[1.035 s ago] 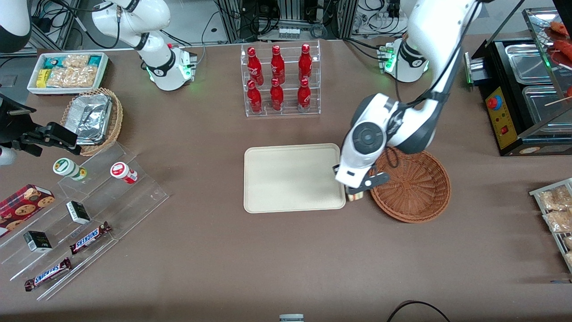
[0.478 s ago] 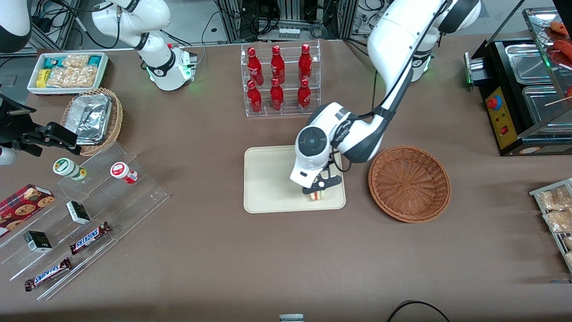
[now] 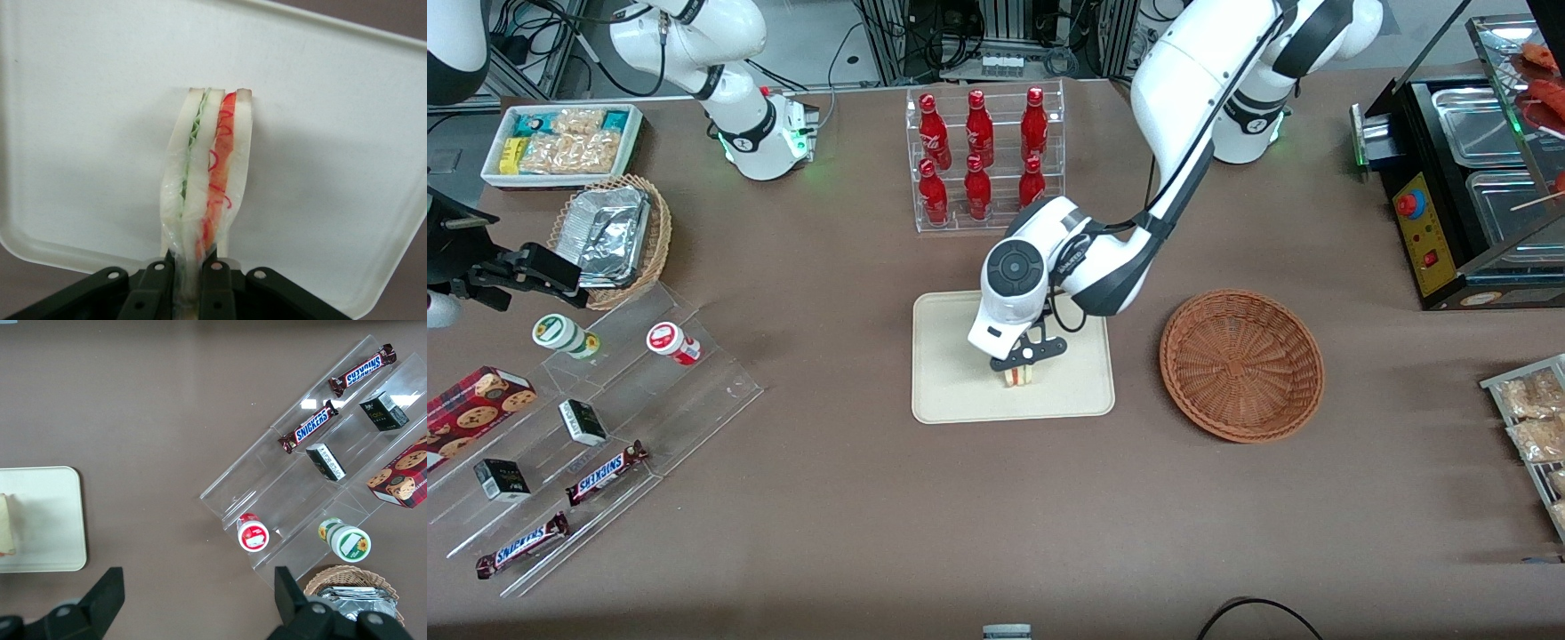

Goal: Place sandwich from basket to tray
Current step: 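Lower the sandwich onto the tray center with the left gripper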

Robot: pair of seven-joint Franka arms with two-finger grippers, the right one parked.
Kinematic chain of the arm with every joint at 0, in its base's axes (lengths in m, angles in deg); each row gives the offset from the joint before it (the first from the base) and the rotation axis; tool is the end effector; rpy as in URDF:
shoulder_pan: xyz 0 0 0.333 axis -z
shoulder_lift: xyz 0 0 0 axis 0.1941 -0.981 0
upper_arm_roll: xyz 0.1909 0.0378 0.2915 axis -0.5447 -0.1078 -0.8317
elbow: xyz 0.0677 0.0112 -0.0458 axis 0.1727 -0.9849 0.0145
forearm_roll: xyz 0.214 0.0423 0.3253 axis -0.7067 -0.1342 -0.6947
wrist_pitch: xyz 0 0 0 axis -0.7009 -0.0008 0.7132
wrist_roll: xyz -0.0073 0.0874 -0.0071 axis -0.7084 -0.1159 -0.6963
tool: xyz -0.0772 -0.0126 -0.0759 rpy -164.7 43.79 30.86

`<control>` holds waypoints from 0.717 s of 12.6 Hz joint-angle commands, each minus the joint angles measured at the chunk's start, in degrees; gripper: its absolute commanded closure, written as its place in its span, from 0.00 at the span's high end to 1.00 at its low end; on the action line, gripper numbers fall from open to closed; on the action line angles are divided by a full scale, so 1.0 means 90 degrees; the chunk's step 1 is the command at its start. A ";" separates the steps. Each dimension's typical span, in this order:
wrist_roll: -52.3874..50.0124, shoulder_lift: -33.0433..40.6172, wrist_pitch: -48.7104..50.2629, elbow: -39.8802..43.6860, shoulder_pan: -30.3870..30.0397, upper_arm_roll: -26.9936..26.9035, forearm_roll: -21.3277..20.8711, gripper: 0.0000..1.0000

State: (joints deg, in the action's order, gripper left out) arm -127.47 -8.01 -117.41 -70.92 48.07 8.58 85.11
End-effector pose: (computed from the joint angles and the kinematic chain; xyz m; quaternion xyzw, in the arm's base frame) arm 0.5169 -0.5179 0.2760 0.9874 0.1324 -0.0867 0.0009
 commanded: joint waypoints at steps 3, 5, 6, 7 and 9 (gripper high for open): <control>-0.0138 -0.0284 -0.0304 0.0201 0.0112 -0.0046 0.0019 0.12; -0.0129 -0.0245 -0.0304 0.0201 0.0102 -0.0056 0.0009 0.99; -0.0119 -0.0216 -0.0304 0.0211 0.0102 -0.0066 -0.0001 1.00; -0.0119 -0.0148 -0.0275 0.0211 0.0093 -0.0066 -0.0001 1.00; -0.0090 0.0154 -0.0168 0.0211 0.0064 -0.0076 -0.0020 1.00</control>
State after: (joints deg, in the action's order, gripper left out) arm -127.62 -9.21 -120.14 -69.25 48.29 8.51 85.09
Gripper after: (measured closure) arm 0.352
